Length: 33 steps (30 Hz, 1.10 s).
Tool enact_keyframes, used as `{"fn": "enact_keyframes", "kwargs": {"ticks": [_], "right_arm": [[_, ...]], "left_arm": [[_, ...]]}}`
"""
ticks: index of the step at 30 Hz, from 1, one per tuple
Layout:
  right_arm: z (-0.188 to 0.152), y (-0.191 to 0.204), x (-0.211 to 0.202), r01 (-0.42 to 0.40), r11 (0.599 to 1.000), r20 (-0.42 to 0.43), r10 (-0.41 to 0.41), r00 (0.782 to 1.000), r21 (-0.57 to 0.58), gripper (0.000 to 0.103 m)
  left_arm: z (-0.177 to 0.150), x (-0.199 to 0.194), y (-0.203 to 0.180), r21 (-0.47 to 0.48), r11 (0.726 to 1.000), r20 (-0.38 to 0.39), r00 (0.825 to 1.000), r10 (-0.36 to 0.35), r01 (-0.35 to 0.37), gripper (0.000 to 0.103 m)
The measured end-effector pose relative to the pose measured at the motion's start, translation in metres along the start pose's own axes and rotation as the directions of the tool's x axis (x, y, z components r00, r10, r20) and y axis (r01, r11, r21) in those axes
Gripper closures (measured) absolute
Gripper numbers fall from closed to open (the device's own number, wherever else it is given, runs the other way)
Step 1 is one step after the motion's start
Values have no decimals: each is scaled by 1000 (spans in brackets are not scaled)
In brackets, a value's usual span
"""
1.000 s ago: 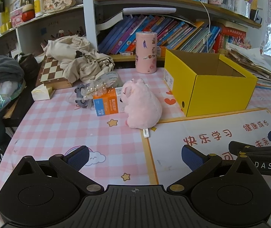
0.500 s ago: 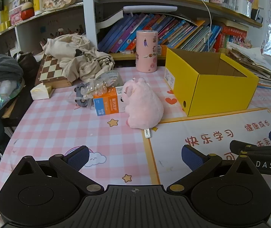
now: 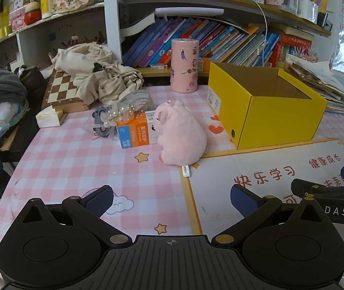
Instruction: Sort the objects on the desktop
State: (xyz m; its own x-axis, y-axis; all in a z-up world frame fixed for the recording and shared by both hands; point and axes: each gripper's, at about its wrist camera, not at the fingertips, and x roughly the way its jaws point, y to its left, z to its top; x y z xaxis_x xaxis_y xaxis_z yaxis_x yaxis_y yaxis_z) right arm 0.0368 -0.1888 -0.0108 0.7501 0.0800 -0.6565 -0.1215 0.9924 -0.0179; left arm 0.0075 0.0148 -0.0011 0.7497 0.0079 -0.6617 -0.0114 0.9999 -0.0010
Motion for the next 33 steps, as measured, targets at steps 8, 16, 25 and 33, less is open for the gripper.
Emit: {"fn": "enact_keyframes", "kwargs": {"ticks": [8,16,25,33], "right_arm": [[1,1,-2,3,1000,2,-3,1000,-4,0],[2,1,-5,6,1000,10,-6,1000,-6,0],[3,1,-8,10,1000,19,-10,1000,-8,0],[1,1,-7,0,1000,20,0,1000,-12,0]], "left_arm": [[1,-1,-1,9,1000,3,1000,-7,7,0],[2,-2,-1,8,1000,11,1000,-15,15,0],[2,-1,1,-9,998,3,998,-61,61,0],[1,1,3,-10,997,2,997,-80,80,0]]}}
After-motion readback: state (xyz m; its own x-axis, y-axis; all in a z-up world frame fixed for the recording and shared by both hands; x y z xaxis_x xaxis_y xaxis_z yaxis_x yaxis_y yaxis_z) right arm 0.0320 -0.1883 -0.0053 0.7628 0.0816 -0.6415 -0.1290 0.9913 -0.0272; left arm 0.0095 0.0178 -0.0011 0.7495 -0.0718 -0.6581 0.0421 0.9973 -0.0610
